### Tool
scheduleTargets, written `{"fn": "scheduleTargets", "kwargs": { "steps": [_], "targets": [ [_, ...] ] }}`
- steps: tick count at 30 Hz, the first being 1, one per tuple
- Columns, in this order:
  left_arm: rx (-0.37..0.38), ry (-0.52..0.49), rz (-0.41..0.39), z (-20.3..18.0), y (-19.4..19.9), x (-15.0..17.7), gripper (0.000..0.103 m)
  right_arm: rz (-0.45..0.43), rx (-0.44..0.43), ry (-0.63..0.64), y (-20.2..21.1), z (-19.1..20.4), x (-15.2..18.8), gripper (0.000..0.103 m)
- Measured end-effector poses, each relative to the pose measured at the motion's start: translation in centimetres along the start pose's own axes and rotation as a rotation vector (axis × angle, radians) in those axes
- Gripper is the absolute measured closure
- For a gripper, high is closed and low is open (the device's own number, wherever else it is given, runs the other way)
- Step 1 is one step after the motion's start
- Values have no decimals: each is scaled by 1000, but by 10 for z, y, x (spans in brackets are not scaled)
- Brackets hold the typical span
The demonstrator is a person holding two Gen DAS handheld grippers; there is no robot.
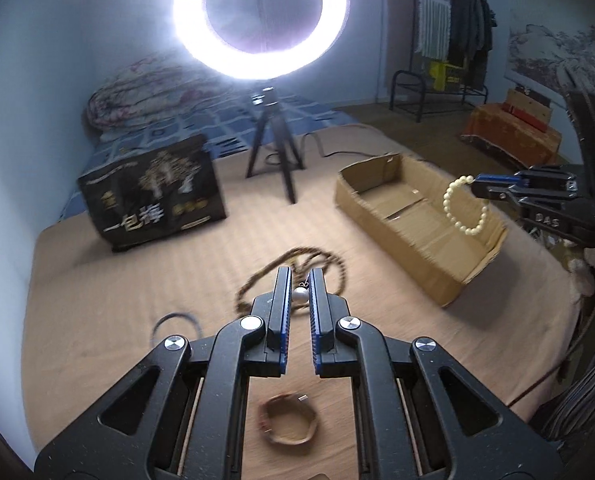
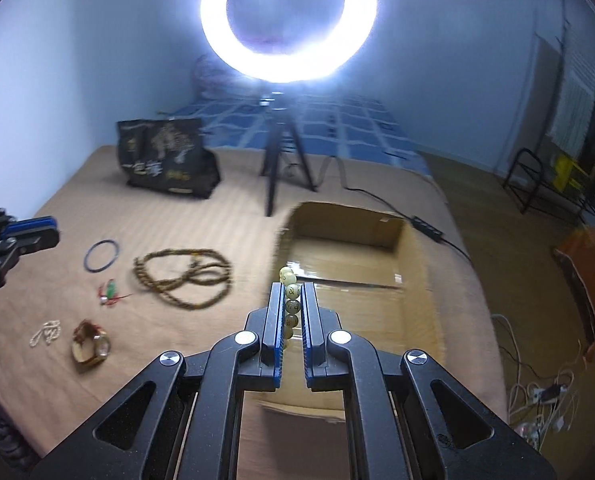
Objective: Organize jewelry
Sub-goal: 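Carry the bracelet and pearl over the cardboard box with both grippers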
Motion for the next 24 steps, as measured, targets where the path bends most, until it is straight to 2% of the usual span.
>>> {"fn": "scheduleTargets", "kwargs": {
  "steps": [4,12,18,24],
  "targets": [
    [41,28,-7,-22,-12,-10,97,10,33,-44,-1,-28,4,97],
    [112,108,-19,-65,-48,-25,97,41,68,-71,-5,-54,15,97],
    [164,121,3,-98,-76,-24,97,61,80,-88,-10,-70,22,97],
    [179,93,32,-118,-97,-17,97,90,86,-109,-16,-80,30,97]
  ]
}}
Point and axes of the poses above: each gripper's, at about its wrist camera, not at the fingertips, and y roughly against the way its jaws point, z to its left, x to its underside, the point moved 2 cm from there along -y, roughly the way its jaws point, and after that the axes turned 15 degrees about -z, right-handed, at the moved point
